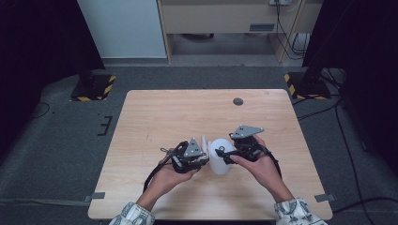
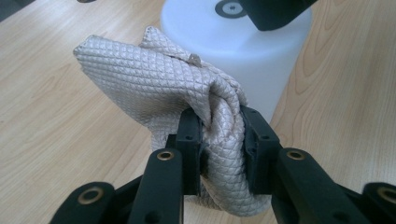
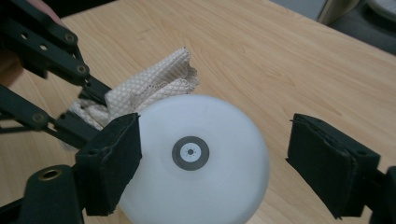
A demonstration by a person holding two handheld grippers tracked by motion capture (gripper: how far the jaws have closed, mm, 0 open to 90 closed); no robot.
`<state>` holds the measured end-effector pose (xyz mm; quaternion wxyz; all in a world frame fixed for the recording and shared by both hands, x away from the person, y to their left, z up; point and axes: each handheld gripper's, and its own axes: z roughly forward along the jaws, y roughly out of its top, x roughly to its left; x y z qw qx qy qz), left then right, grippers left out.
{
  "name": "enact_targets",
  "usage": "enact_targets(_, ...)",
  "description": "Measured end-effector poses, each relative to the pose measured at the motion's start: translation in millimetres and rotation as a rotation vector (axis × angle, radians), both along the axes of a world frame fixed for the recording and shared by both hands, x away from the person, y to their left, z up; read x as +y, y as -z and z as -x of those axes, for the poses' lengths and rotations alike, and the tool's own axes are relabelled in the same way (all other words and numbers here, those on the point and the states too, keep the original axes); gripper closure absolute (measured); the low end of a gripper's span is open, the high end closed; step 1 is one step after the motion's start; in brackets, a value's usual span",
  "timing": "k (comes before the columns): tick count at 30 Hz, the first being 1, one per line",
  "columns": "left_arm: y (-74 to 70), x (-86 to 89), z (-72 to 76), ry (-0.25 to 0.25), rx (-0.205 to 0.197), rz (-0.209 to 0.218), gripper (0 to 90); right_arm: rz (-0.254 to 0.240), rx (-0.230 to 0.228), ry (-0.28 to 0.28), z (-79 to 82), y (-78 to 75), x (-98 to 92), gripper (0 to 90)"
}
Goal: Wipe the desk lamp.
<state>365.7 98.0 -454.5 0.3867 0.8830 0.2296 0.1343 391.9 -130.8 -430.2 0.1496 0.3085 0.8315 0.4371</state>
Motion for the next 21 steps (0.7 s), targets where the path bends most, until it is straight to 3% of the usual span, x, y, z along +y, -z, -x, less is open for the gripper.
enact_targets(4,7.5,-0.3,-2.6,-0.01,0.016,0.006,70.6,-0.062,0.054,-0.006,-1.6,3.7,-1.8,22.8)
enact_targets(10,28.7,-2.0,-0.7,-0.027,0.045,0.008,70.6,-0.07,0.061,-0.014,-2.7,4.6,-1.8,23.0)
enact_targets(14,16.6,-0.4,3.6,-0.02,0.022,0.017,70.6,-0.071,0.065,-0.025,-2.4,4.7,-0.5,23.2)
enact_targets(18,-5.6,2.2,10.7,-0.014,-0.013,0.067,70.6,-0.077,0.063,-0.02,-2.7,5.2,-0.8,23.5)
enact_targets(21,-14.1,-1.0,15.9,0.006,-0.024,0.083,70.6,-0.096,0.067,-0.011,-3.8,7.0,-4.0,23.6)
